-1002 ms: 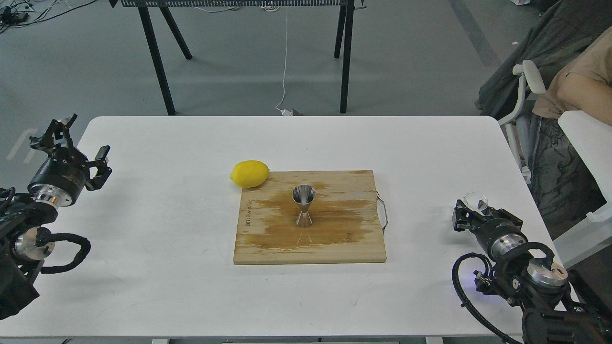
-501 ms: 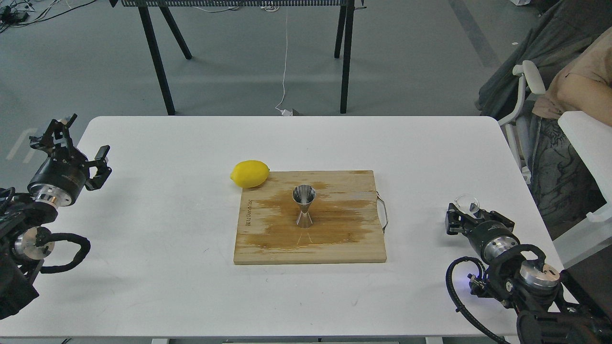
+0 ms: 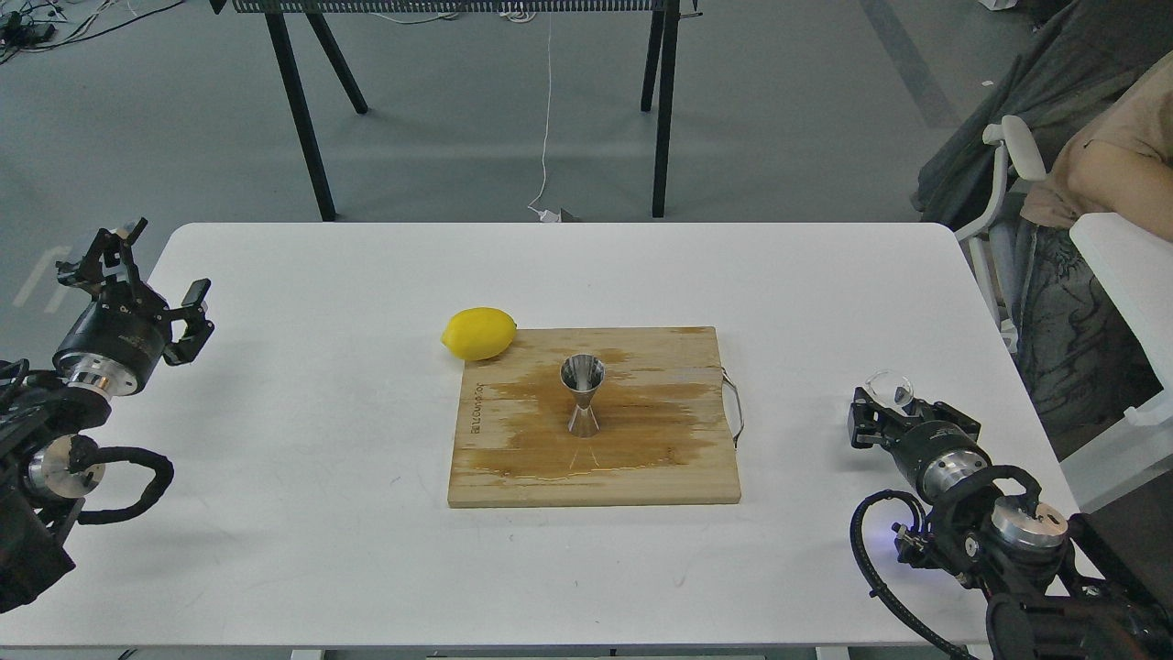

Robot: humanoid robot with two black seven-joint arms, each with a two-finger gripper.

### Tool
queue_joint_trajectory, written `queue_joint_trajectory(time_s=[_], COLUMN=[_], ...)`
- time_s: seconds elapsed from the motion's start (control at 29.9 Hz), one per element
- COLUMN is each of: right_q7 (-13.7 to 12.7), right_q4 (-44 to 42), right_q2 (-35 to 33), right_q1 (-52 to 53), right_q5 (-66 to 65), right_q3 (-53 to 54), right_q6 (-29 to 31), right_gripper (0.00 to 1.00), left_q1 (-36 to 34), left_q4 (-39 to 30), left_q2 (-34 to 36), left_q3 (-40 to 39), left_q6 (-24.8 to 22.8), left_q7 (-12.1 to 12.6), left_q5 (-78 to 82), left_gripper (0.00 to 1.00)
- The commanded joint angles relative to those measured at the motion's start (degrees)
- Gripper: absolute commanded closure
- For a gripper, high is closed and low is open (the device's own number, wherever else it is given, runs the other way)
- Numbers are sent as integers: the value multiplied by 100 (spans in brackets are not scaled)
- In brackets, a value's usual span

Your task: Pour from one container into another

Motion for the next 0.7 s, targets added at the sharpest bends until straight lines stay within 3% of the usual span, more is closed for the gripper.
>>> queue_joint_trajectory(time_s=[0.0,0.3,0.67], right_q7=[0,9,9], right_q4=[0,17,17], right_q2=[0,0,0], right_q1=[5,5,-4], right_q5=[-2,-2,-2], right_q3=[1,1,1], right_q6=[-99,-108,-108], right_gripper=[8,2,1], left_q1=[-2,6,-2], left_q4=[0,0,0], left_q2=[0,0,0], left_q3=[0,0,0], left_q6=[0,0,0], left_q7=[0,0,0], left_q5=[-2,-2,-2], left_gripper=[1,1,1])
